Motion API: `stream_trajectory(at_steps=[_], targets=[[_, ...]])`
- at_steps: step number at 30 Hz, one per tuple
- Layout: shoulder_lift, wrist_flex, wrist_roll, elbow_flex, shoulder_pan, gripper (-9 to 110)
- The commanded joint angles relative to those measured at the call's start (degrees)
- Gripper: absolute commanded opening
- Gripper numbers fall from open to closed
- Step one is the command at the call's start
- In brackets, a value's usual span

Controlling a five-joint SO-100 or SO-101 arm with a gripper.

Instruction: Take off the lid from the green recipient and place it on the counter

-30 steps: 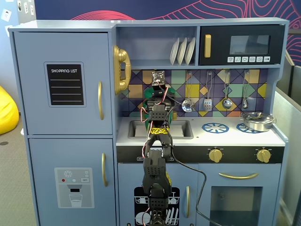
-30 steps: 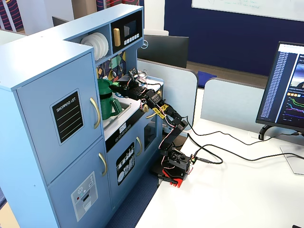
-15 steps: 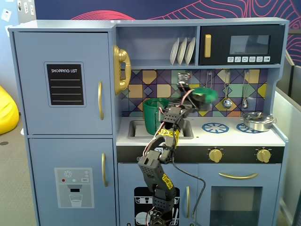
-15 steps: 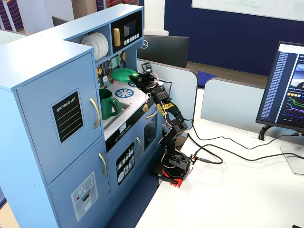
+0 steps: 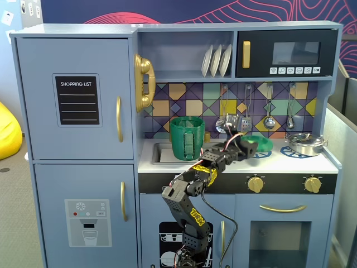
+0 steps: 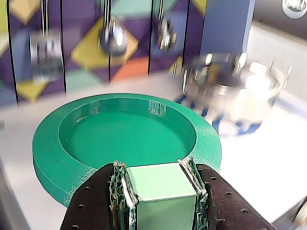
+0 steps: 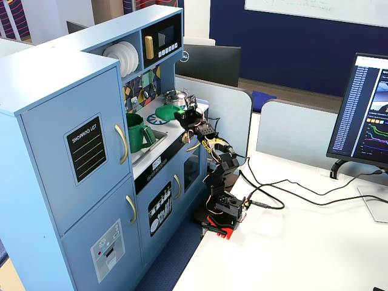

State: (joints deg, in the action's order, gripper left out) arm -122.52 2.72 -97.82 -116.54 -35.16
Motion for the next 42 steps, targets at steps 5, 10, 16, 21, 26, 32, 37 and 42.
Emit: stream_trajectory(at_steps=[5,10,16,21,26,32,37,42], targets=[[2.64,-10.11,-0.88,-3.25,-1.05,0],[6.33,-12.30,-1.23,-2.11,-1.14,0],[9.84,-12.83,-1.49,-0.09,-1.14,0],[10.63,-12.74,-2.29,0.53,-1.05,0],[9.58,-8.53,-2.55,2.46,-1.23,17],[0.70,0.79,-2.46,2.81,0.09,36],[-12.92,16.08,-1.49,2.37,2.64,40],[-27.69,42.54,-2.29,2.20,8.96,43]])
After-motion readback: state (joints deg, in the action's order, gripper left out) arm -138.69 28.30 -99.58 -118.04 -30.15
